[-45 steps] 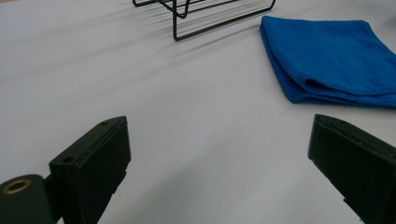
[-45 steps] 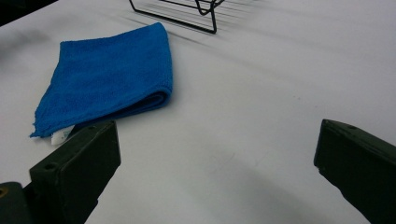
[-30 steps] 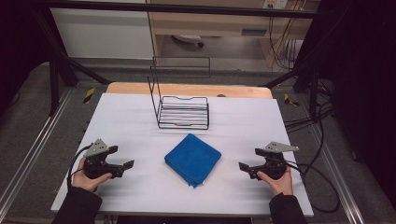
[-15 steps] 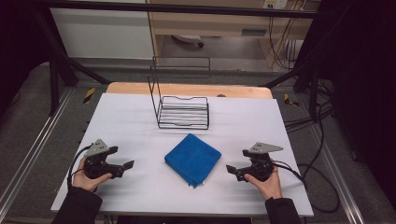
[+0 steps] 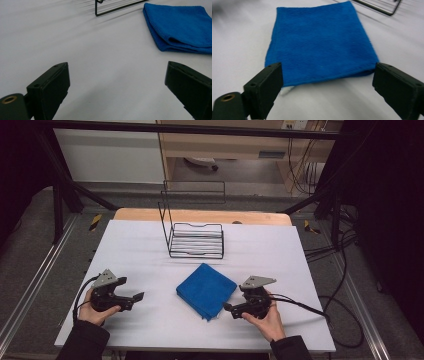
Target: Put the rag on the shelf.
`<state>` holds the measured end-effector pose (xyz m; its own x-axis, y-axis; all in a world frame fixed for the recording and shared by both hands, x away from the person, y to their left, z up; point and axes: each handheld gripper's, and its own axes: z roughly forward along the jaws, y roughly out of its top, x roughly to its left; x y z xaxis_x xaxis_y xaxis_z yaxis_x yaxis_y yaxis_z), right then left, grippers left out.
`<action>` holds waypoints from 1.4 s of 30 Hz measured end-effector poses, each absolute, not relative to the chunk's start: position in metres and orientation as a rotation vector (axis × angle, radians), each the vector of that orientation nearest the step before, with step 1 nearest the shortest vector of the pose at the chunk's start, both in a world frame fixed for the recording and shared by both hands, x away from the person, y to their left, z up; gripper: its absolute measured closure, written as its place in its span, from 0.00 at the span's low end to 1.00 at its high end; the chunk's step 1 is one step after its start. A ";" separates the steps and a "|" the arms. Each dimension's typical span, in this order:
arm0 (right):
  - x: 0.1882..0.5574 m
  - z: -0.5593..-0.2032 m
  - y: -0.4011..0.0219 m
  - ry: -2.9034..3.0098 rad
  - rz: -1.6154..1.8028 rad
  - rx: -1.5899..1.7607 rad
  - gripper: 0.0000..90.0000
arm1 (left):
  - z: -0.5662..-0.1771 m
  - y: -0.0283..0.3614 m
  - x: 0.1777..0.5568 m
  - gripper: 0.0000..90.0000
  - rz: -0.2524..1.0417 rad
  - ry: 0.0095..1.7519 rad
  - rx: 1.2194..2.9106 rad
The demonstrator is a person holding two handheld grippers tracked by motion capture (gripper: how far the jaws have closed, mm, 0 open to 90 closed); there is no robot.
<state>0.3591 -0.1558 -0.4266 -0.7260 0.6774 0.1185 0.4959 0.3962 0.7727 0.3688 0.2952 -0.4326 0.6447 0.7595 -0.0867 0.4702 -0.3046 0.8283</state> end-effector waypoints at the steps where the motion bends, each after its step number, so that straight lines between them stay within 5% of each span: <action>1: 0.358 -0.427 -0.152 2.445 1.238 1.021 0.14 | -0.433 0.295 0.369 0.07 0.402 0.966 1.962; 14: 0.346 -0.434 -0.097 2.588 1.186 0.852 0.49 | -0.433 0.297 0.369 0.07 0.404 0.975 1.966; 28: 0.340 -0.451 -0.071 2.580 1.032 0.735 0.55 | -0.434 0.296 0.369 0.07 0.402 0.977 1.974; 42: 0.348 -0.448 -0.074 2.572 0.968 0.703 0.89 | -0.434 0.296 0.370 0.08 0.404 0.983 1.974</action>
<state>0.3481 -0.0740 -0.4478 -0.8339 0.5414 -0.1072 0.3362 0.6524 0.6792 0.3695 0.2964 -0.4343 0.6358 0.7670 -0.0863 0.4848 -0.3099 0.8179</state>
